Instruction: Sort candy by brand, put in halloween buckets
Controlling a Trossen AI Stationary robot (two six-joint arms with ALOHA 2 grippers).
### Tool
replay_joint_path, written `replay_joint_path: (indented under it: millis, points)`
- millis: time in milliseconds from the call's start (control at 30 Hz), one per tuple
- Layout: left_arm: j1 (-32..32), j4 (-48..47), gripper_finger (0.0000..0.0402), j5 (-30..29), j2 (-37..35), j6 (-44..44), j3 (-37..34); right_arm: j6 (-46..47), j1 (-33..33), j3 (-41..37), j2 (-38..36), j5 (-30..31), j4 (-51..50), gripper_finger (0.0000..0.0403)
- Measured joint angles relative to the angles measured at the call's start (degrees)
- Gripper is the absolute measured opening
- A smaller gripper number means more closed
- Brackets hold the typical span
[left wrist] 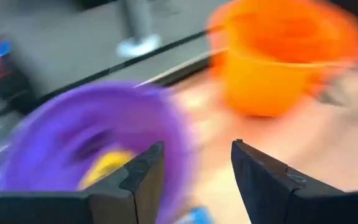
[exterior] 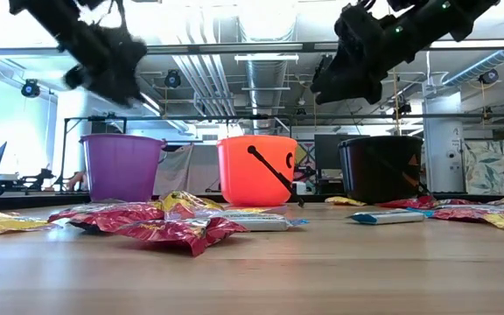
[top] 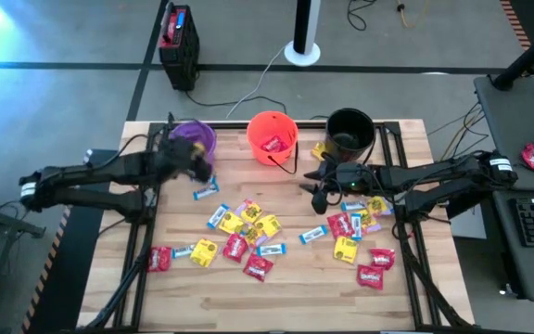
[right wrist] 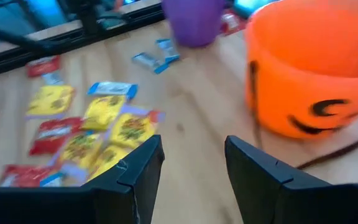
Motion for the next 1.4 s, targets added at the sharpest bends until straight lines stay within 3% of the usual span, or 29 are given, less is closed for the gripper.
replay_joint_path:
  millis: [167, 300, 467, 800, 1133, 1400]
  points:
    - [-12.1, 7.3, 0.0166, 5.3, 0.0, 5.8, -0.1, 3.7, 1.9, 3.8, 0.0, -1.7, -11.7, 0.0166]
    - [-20.5, 9.4, 0.0162, 5.5, 0.7, 6.3, -0.1, 4.1, 6.3, 7.1, 0.5, -7.3, -23.2, 0.0166]
    - [-26.6, 13.1, 0.0162, 5.4, 2.4, 6.4, -0.1, 2.7, 13.4, 9.9, 2.0, -8.2, -32.3, 0.0166]
    - [-27.9, 16.1, 0.0162, 0.8, 6.0, 11.7, 0.0, 7.7, 21.1, 14.8, 12.4, -2.8, -40.8, 0.0166]
    - [-27.9, 16.3, 0.0162, -2.3, 6.6, 13.0, 0.5, 1.6, 21.5, 20.6, 24.8, -2.2, -43.7, 0.017]
    - [-27.9, 16.3, 0.0162, -3.7, 6.6, 13.9, 0.5, -4.3, 21.5, 22.8, 29.6, -2.2, -44.4, 0.0209]
